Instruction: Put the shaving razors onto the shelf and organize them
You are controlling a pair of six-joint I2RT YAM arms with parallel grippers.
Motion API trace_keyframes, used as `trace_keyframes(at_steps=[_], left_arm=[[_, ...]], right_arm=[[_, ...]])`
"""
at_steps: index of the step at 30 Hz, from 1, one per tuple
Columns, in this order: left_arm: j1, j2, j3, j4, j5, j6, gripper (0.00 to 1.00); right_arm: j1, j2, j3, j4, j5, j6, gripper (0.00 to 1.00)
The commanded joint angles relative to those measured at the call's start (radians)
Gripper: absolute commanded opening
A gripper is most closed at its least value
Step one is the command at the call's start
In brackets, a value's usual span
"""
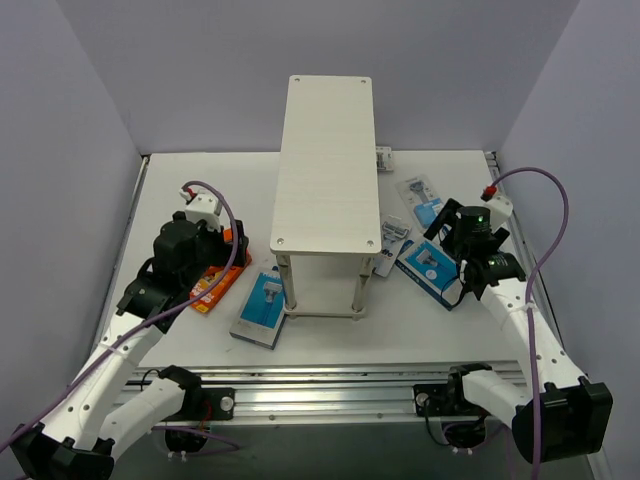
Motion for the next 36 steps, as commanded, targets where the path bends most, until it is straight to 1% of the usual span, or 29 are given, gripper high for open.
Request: trace_keyframes(at_steps=[1, 5, 9, 14, 18, 21, 22, 24, 25, 27, 28, 29, 30, 31, 32, 33, 34, 36], left_arm=[[-0.006, 0.002, 0.041, 0.025, 0.012, -0.007, 0.94], [-0.007, 0.008, 0.044, 0.021, 0.002, -0.016, 0.94], [-0.015, 0.014, 0.048, -0.001, -0.038, -0.028, 0.94], [-0.016, -0.002, 0.064, -0.021, -0.058, -0.045, 0.94], [-0.03, -0.036, 0.058, -0.01, -0.072, -0.044, 0.94], [-0.039, -0.036, 0.051, -0.002, -0.084, -0.044, 0.94], [-0.041, -0.035, 0.054, -0.005, -0.084, -0.044, 0.94], [-0.041, -0.029, 0.058, -0.005, -0.078, -0.047, 0.94], [-0.041, -0.03, 0.058, -0.005, -0.075, -0.048, 0.94], [-0.041, -0.029, 0.057, -0.005, -0.066, -0.051, 0.94], [-0.042, -0.027, 0.058, -0.005, -0.06, -0.051, 0.94], [-0.042, -0.027, 0.06, -0.004, -0.055, -0.051, 0.94], [-0.044, -0.029, 0.06, -0.005, -0.055, -0.051, 0.94], [-0.044, -0.03, 0.06, -0.004, -0.055, -0.051, 0.94], [-0.045, -0.029, 0.06, -0.004, -0.054, -0.048, 0.94], [-0.048, -0.03, 0.06, -0.005, -0.058, -0.047, 0.94], [-0.048, -0.029, 0.061, -0.007, -0.061, -0.042, 0.94], [-0.058, -0.022, 0.063, -0.013, -0.078, -0.036, 0.94]], right_arm=[[0.017, -0.042, -0.012, 0.007, 0.001, -0.011, 1.0], [0.017, -0.086, -0.062, 0.051, -0.011, -0.026, 1.0], [0.017, -0.102, -0.081, 0.065, -0.005, -0.046, 1.0], [0.017, -0.066, -0.084, 0.08, -0.027, -0.072, 1.0], [0.017, -0.023, -0.081, 0.114, -0.108, -0.107, 1.0], [0.016, 0.016, -0.093, 0.182, -0.149, -0.088, 0.99], [0.016, 0.049, -0.096, 0.249, -0.186, -0.078, 0.99], [0.014, 0.1, -0.076, 0.294, -0.211, -0.042, 0.97], [0.014, 0.164, -0.029, 0.316, -0.226, -0.031, 0.96], [0.011, 0.236, 0.035, 0.332, -0.24, -0.018, 0.93], [0.007, 0.311, 0.072, 0.344, -0.245, -0.003, 0.91], [0.004, 0.347, 0.142, 0.355, -0.26, 0.003, 0.89], [-0.002, 0.386, 0.178, 0.37, -0.301, 0.012, 0.85], [-0.015, 0.466, 0.21, 0.398, -0.327, 0.034, 0.82], [-0.024, 0.506, 0.279, 0.407, -0.376, 0.047, 0.79], [-0.032, 0.549, 0.313, 0.418, -0.401, 0.061, 0.75], [-0.047, 0.63, 0.35, 0.438, -0.425, 0.089, 0.72], [-0.061, 0.71, 0.448, 0.464, -0.502, 0.112, 0.67]])
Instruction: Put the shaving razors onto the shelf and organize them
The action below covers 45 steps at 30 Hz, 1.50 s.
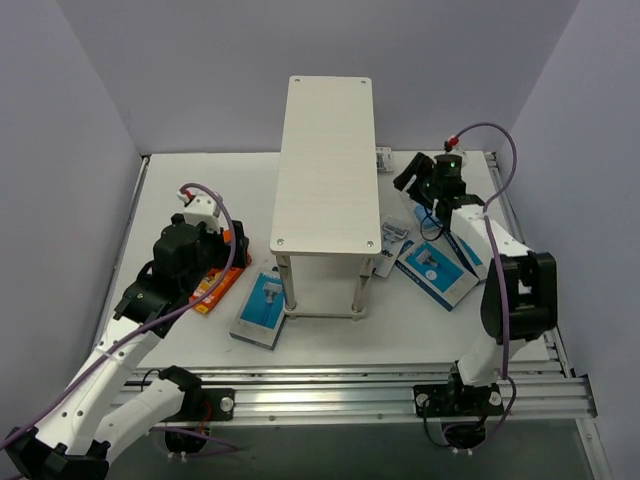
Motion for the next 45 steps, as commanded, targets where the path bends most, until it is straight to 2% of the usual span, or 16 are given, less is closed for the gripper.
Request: trace_keyframes(at_steps=[1, 7, 10, 15, 22, 29, 36, 45], left_arm=[[-0.017, 0.004, 0.05, 0.01, -0.02, 0.004, 0.94], [-0.054, 0.033, 0.054, 0.005, -0.045, 0.021, 0.94], [-0.066, 0.044, 0.056, 0.005, -0.05, 0.027, 0.94], [-0.075, 0.047, 0.062, 0.004, -0.048, 0.025, 0.94], [-0.092, 0.053, 0.059, 0.007, -0.039, 0.031, 0.94], [-0.098, 0.055, 0.059, 0.007, -0.045, 0.041, 0.94], [-0.103, 0.053, 0.059, 0.008, -0.045, 0.044, 0.94], [-0.112, 0.05, 0.059, 0.011, -0.036, 0.048, 0.94]], right_arm=[[-0.043, 0.163, 0.141, 0.118, -0.148, 0.081, 0.66], [-0.081, 0.458, 0.403, 0.186, -0.308, 0.179, 0.6], [-0.081, 0.581, 0.549, 0.151, -0.326, 0.179, 0.59], [-0.081, 0.727, 0.72, 0.098, -0.314, 0.181, 0.58], [-0.086, 0.842, 0.902, 0.049, -0.251, 0.226, 0.58], [-0.087, 0.946, 1.036, -0.008, -0.227, 0.25, 0.58], [-0.089, 0.965, 1.053, -0.029, -0.178, 0.237, 0.57], [-0.087, 1.012, 1.083, -0.031, -0.197, 0.254, 0.56]])
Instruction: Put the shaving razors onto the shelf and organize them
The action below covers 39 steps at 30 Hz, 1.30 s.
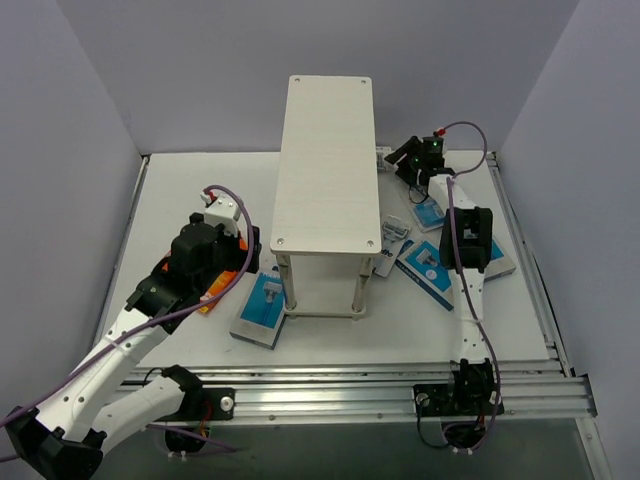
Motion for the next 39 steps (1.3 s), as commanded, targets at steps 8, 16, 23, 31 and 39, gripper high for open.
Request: trace_keyframes(at_steps=[8, 16, 23, 31, 39], left_arm=[[-0.005, -0.008, 0.046, 0.018, 0.005, 0.016, 0.94], [-0.005, -0.008, 0.046, 0.019, 0.008, 0.017, 0.94], [-0.005, -0.014, 0.045, 0.018, 0.005, 0.017, 0.94], [-0.005, -0.025, 0.04, 0.019, -0.001, 0.017, 0.94], [-0.005, -0.045, 0.032, 0.018, -0.021, 0.021, 0.94]], right_arm=[[0.005, 0.066, 0.08, 0.032, -0.028, 0.054, 0.49], [0.007, 0.068, 0.062, 0.062, -0.065, 0.083, 0.26], [-0.004, 0.022, 0.01, 0.081, -0.084, 0.094, 0.04], [-0.015, -0.119, -0.058, 0.064, -0.08, 0.078, 0.0], [-0.051, -0.319, -0.214, 0.068, -0.056, 0.049, 0.0]])
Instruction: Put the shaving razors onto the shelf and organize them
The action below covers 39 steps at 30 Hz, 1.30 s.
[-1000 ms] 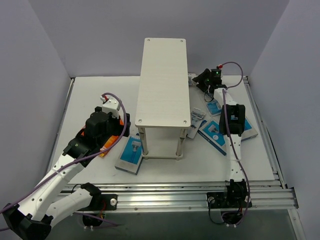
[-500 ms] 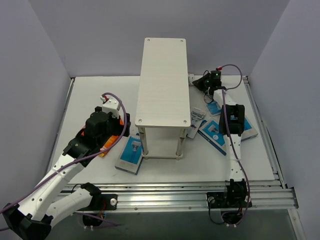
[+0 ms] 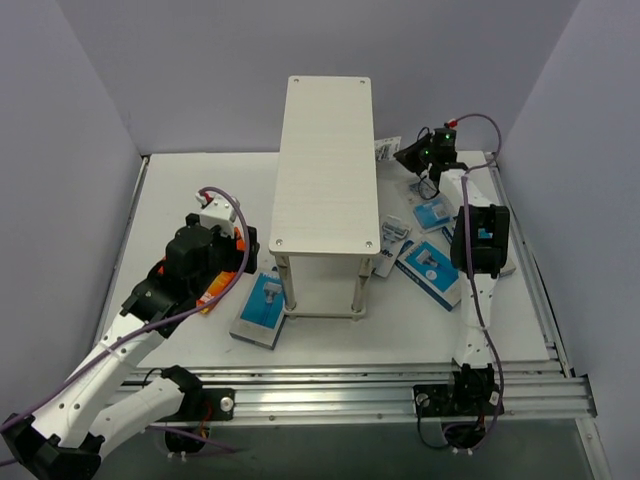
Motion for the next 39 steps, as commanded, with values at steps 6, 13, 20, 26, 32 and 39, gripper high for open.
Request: trace_keyframes(at_steps=[6, 13, 20, 26, 32, 39], left_arm=[[-0.003, -0.025, 0.029, 0.018, -0.025, 0.019, 0.94], [-0.003, -0.024, 0.023, 0.023, -0.043, 0.025, 0.94], [-0.005, -0.019, 0.025, 0.023, -0.051, 0.03, 0.94], [-0.005, -0.034, 0.02, 0.024, -0.08, 0.044, 0.94], [-0.003, -0.073, 0.006, 0.042, -0.142, 0.06, 0.94], [-0.003, -0.093, 0.07, 0.021, -0.264, 0.085, 0.94]], right_arm=[[-0.047, -0.265, -0.147, 0.023, 0.021, -0.038, 0.0], [-0.073, -0.385, -0.241, -0.006, 0.012, -0.08, 0.0], [-0.078, -0.564, -0.328, -0.106, 0.064, -0.176, 0.0], [-0.092, -0.721, -0.408, -0.164, 0.081, -0.218, 0.0], [-0.093, -0.877, -0.426, -0.277, 0.159, -0.282, 0.0], [-0.095, -1.038, -0.393, -0.353, 0.188, -0.322, 0.0]])
